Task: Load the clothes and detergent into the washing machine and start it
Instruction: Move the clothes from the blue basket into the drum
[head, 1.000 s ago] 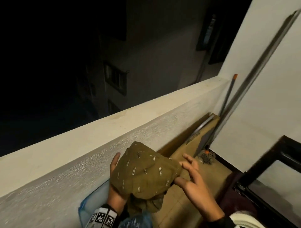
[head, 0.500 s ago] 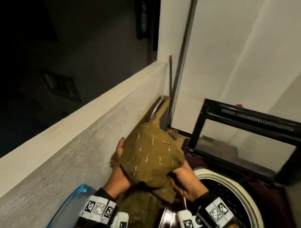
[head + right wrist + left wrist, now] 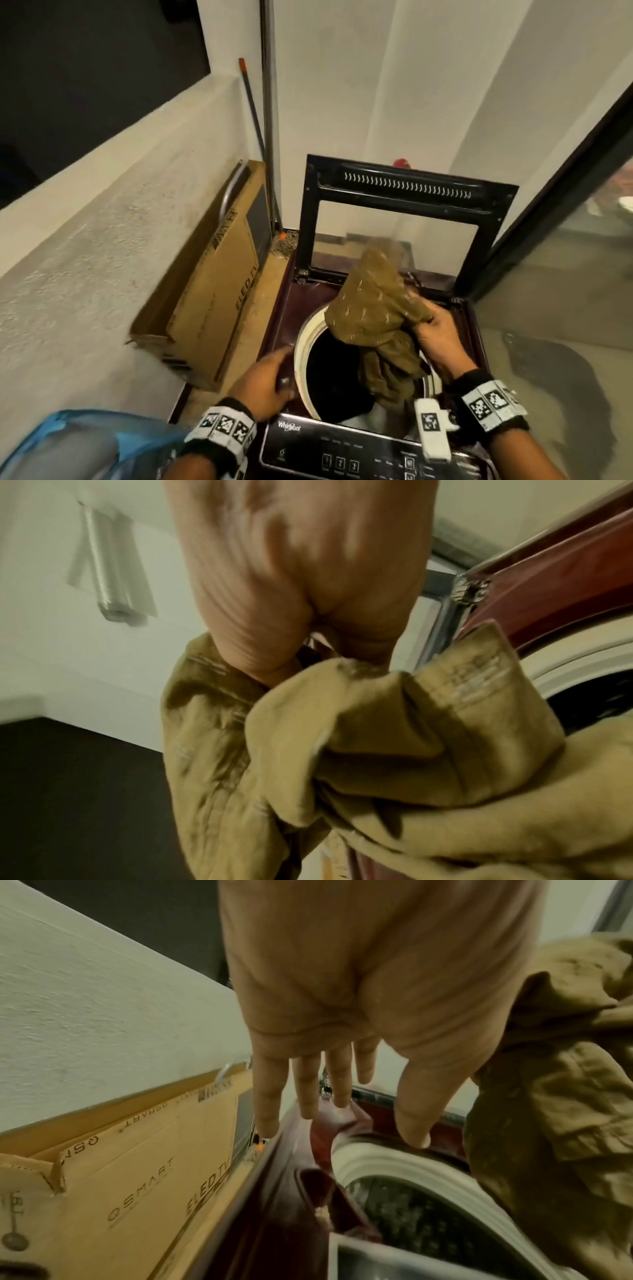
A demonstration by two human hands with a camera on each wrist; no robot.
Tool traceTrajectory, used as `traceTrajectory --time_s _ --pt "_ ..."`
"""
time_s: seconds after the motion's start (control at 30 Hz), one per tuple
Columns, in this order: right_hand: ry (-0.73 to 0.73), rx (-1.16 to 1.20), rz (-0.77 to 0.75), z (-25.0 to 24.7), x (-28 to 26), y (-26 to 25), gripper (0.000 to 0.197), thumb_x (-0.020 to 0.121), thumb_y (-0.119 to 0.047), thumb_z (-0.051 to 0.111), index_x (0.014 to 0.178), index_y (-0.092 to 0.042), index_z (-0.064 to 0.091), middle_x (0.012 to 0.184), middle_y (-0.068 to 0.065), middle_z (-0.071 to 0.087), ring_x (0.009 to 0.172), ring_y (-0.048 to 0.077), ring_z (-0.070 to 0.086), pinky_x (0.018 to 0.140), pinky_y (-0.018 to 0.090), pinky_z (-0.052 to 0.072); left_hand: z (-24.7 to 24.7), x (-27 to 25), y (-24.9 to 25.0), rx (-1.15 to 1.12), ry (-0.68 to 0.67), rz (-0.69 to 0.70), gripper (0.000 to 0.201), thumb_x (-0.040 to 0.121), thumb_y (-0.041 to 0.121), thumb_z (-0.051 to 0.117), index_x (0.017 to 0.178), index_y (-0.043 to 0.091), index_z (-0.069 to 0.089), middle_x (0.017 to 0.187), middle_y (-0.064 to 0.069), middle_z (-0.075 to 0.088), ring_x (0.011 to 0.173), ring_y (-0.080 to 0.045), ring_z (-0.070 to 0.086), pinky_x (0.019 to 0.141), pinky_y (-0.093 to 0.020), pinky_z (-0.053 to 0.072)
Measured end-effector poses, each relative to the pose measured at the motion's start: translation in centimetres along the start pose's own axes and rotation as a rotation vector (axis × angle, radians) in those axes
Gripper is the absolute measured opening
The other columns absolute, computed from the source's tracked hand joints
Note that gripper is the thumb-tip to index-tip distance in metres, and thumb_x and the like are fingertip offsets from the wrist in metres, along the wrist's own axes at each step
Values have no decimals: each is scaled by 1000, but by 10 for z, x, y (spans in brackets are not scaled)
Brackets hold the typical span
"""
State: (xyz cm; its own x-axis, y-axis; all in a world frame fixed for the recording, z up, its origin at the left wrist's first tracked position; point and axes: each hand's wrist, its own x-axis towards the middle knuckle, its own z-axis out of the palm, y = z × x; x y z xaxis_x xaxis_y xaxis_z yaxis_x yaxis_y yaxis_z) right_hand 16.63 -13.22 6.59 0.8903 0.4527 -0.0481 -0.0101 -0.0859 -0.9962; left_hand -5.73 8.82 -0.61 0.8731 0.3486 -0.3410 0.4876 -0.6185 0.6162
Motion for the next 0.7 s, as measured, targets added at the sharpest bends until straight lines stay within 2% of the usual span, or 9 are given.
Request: traceTrajectory --time_s 0.07,0.17,0.3,0.37,0.47,0.53,0.6,0.63,0.7 --pt "-16 -71 32 -9 12 39 47 87 21 60 118 -14 67 91 -24 75 92 -7 69 88 17 55 27 20 -1 162 -139 -76 94 71 37 72 151 31 24 160 -4 28 145 -21 31 115 -37 34" --pt "-64 -241 124 -17 29 100 42 88 6 67 110 -29 73 99 -20 75 102 0 68 97 27 52 42 35 0 286 -259 -174 99 67 30 75 150 35 20 165 -7 8 151 -29 16 116 -49 31" --pt "-137 -422 323 -17 50 173 31 83 -17 69 111 -30 75 107 -9 76 106 15 70 98 35 54 35 47 -2 304 -241 -236 112 63 26 88 153 33 20 166 -4 0 149 -25 22 117 -39 32" --pt "-236 -498 322 -19 68 224 33 81 -21 70 110 -36 71 112 -6 74 111 19 69 101 39 53 32 49 -1 330 -232 -237 118 59 29 92 153 33 21 166 -2 0 149 -27 22 116 -40 33" --pt "-342 -520 252 -1 72 217 25 83 -32 73 108 -38 70 109 -10 73 106 9 69 98 33 55 33 50 -1 336 -242 -261 120 55 29 94 152 31 24 166 -3 2 149 -29 22 116 -40 34" --pt "-364 -504 282 4 73 209 23 84 -24 75 106 -31 72 102 -10 74 98 5 69 94 24 55 32 48 0 348 -236 -257 118 56 30 93 152 31 25 166 -3 4 148 -27 24 115 -38 34" --pt "-429 -565 313 9 71 202 24 80 -22 71 102 -32 75 100 -5 74 99 15 70 96 33 54 32 45 -1 344 -213 -248 115 58 31 92 152 32 25 166 -1 6 148 -22 25 115 -34 32" --pt "-500 -619 332 11 68 198 23 80 -22 66 98 -34 76 100 -5 73 101 19 69 96 34 53 33 43 -3 323 -195 -250 114 59 30 92 152 32 25 166 1 7 148 -20 25 115 -32 31" --pt "-717 -775 389 12 61 194 25 89 -19 61 108 -30 74 107 -5 68 106 13 63 94 26 47 34 40 -5 291 -160 -247 111 62 30 91 152 32 26 165 3 9 148 -17 25 115 -29 30"
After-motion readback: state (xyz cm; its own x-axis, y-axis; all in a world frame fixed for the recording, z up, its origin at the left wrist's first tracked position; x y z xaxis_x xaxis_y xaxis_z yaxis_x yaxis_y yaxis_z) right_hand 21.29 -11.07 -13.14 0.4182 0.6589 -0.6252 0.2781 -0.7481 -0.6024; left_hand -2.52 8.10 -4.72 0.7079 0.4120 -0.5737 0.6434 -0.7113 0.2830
